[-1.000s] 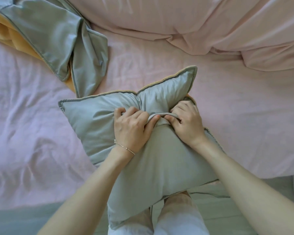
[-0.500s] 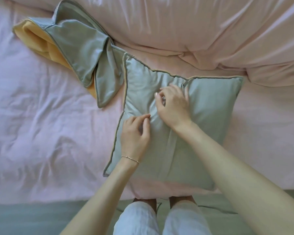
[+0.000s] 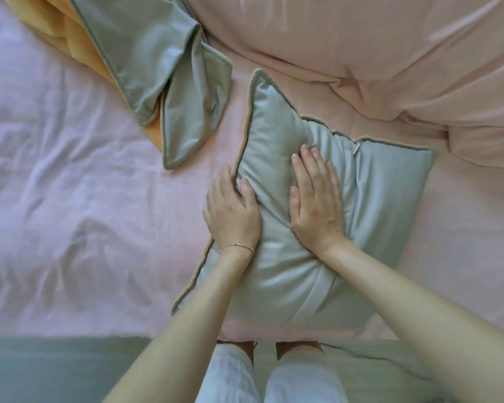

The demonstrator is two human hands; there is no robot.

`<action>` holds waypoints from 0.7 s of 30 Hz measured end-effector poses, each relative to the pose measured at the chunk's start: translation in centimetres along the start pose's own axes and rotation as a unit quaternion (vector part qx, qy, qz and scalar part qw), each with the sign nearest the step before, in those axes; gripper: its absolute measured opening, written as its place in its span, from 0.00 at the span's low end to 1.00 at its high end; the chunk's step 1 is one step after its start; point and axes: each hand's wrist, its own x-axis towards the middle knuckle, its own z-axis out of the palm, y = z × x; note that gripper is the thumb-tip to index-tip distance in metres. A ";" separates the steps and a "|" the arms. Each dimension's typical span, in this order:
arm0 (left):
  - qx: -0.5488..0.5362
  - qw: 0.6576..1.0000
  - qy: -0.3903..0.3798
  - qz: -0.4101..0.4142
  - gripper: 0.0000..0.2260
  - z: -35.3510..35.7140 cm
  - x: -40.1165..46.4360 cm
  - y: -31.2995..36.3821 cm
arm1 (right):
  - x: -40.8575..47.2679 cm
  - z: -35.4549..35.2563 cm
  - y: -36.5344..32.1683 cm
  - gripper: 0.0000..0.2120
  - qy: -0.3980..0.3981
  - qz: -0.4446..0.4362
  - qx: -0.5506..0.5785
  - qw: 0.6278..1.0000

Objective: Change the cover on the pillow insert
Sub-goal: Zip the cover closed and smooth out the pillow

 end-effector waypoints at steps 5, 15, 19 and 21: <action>0.013 0.999 0.031 -0.022 0.27 2.0 -2.5 0.4 | 2.9 -2.2 -2.3 0.15 0.037 0.033 0.015 0.999; 0.029 0.999 0.018 -0.006 0.20 2.8 -1.4 0.1 | 3.5 3.6 1.7 0.21 0.029 -0.098 -0.014 0.995; 0.070 0.997 0.025 -0.013 0.17 4.3 0.3 -1.3 | 4.3 6.8 1.7 0.21 0.020 -0.116 -0.011 0.993; 0.087 0.995 0.034 -0.043 0.17 5.0 2.1 -2.2 | 5.6 9.2 1.2 0.22 0.005 -0.123 -0.021 0.992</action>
